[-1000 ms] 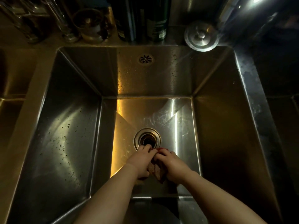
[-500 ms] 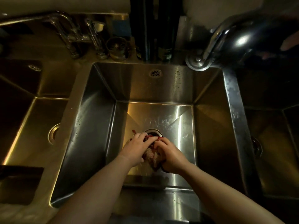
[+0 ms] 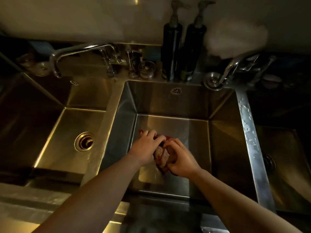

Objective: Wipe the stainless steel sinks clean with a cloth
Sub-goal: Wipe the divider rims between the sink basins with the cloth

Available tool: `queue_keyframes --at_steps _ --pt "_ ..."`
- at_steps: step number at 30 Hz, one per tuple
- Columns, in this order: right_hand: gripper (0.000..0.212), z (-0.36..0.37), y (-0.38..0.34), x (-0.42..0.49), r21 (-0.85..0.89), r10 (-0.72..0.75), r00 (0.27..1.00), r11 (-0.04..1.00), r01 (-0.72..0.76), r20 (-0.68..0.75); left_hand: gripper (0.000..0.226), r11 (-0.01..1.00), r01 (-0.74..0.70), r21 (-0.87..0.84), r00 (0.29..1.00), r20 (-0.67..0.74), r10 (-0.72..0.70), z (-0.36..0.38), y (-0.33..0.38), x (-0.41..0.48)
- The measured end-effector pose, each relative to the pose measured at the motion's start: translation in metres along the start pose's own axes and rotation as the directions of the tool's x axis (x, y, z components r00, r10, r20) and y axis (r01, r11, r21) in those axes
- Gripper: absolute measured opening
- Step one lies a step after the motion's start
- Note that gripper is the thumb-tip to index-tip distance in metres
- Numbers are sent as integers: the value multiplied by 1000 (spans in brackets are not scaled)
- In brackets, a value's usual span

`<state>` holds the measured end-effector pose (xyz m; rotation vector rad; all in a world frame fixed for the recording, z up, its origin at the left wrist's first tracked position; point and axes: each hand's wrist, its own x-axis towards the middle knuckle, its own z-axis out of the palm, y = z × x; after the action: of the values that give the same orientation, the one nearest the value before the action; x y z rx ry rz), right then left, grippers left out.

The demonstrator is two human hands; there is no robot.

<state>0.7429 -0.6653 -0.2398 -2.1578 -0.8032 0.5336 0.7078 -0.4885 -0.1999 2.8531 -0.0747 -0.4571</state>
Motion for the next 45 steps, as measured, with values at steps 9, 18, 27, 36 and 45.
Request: queue_keyframes --at_steps 9,18,27,36,45 --pt "63 -21 -73 26 65 -47 978 996 61 -203 58 996 -84 20 979 -182 86 -75 -22 -19" --pt "73 -20 -142 73 111 -170 927 970 218 -333 68 984 -48 174 940 -326 104 -137 -80 -34" --pt "37 33 -156 122 -13 -52 960 999 51 -274 83 980 177 93 984 2 -178 -111 -154 -53" --pt "51 89 -156 125 216 248 967 949 -231 -53 60 969 242 -57 962 146 -232 -75 -160 -43" --pt "55 105 -161 147 282 273 944 935 -215 -185 61 973 201 -109 972 142 -185 -79 -165 -29"
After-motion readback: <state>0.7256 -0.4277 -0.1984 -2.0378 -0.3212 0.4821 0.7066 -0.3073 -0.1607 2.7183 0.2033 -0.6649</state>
